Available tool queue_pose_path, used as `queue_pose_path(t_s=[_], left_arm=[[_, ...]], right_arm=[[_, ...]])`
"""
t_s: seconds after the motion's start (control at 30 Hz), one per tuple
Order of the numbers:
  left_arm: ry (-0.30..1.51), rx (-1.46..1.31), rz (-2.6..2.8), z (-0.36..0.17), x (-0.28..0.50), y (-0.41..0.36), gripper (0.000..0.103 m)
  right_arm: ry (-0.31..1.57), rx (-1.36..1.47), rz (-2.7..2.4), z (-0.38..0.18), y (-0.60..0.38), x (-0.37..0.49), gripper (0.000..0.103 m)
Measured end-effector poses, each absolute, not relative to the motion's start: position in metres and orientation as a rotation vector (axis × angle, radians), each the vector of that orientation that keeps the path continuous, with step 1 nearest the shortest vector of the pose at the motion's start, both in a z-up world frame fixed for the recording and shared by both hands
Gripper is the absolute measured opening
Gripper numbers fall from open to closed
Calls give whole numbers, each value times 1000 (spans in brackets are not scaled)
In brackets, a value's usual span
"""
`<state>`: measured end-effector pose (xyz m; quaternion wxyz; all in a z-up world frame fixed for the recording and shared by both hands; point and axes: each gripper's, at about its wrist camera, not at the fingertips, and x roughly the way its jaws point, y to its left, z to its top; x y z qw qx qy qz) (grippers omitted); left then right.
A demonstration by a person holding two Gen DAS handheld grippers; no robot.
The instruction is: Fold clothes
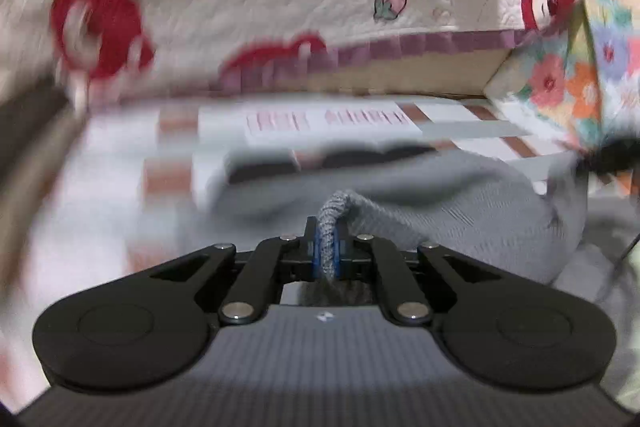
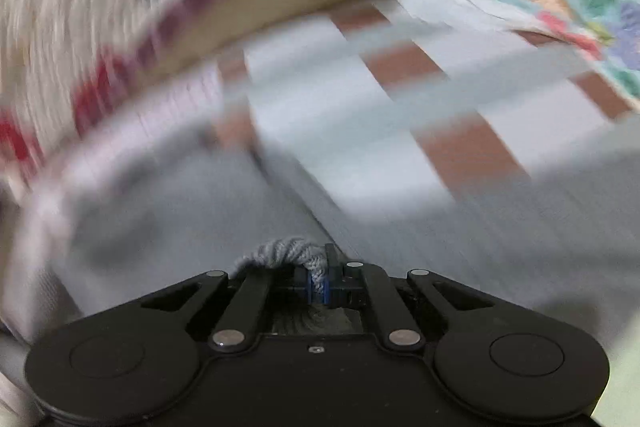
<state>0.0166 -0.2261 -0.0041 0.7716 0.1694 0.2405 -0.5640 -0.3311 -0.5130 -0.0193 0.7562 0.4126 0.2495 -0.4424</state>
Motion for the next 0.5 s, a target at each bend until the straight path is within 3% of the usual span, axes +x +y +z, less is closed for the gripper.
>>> queue_pose_path(t_s=[0.1, 0.13, 0.17, 0.2, 0.23, 0.4, 0.5], left_arm=[[416, 271, -1087, 40, 85, -277, 6], [414, 204, -1031, 52, 111, -293, 8], [411, 138, -974, 64, 136, -308, 12], [407, 84, -914, 70, 157, -319, 27], [408, 61, -870, 68, 169, -321, 40], [509, 32, -829, 28, 182, -288, 56], [634, 34, -831, -16, 178, -253, 58]], right_arm=[[463, 737, -936, 50, -571, -265, 7], [431, 704, -916, 65, -586, -246, 13], [398, 680, -893, 78, -599, -229, 21], [358, 668, -874, 86, -609, -216, 34], [326, 649, -873, 88, -614, -208, 58], [407, 561, -881, 57, -616, -203, 62], [543, 518, -870, 23, -616, -221, 62]])
